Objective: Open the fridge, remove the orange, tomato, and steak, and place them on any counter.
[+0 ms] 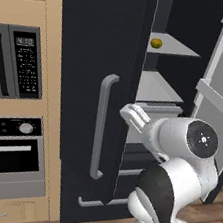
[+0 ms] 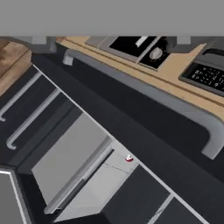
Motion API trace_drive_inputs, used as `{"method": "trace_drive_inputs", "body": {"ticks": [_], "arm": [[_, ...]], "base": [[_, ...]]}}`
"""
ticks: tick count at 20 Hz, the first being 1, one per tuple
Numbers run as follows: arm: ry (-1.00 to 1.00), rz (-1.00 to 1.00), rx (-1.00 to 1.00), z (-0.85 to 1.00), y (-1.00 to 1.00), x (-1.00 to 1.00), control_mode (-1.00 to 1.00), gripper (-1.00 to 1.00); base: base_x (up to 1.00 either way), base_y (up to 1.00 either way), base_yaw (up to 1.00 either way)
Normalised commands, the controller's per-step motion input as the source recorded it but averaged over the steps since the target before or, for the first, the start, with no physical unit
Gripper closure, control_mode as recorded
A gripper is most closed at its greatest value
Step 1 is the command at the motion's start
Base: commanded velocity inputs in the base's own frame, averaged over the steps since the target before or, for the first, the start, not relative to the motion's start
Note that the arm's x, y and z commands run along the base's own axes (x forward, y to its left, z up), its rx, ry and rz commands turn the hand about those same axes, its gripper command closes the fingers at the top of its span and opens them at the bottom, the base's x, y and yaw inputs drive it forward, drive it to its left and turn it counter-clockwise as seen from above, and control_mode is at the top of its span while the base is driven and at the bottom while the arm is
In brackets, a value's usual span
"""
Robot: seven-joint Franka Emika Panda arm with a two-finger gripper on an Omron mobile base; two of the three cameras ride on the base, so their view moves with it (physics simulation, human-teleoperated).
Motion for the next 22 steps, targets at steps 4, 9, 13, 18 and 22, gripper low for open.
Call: {"method": "trace_drive_inputs", "body": {"ticks": [4,9,13,18,22], "arm": [[0.00,0.34,0.07,0.00,-0.15,0.08,-1.00,-1.00],[0.00,0.31,0.00,-0.03,-0.24,0.04,-1.00,-1.00],[-0.01,0.28,0.00,-0.19,-0.54,0.01,-1.00,-1.00],[-0.02,0.19,0.00,-0.15,-0.52,0.02,-1.00,-1.00],[0.00,0.05,0.00,-0.10,-0.32,0.19,-1.00,-1.00]], "base": [[0.00,0.00,0.00],[0.00,0.00,0.00],[0.00,0.00,0.00],[0.00,0.00,0.00],[0.00,0.00,0.00]]}}
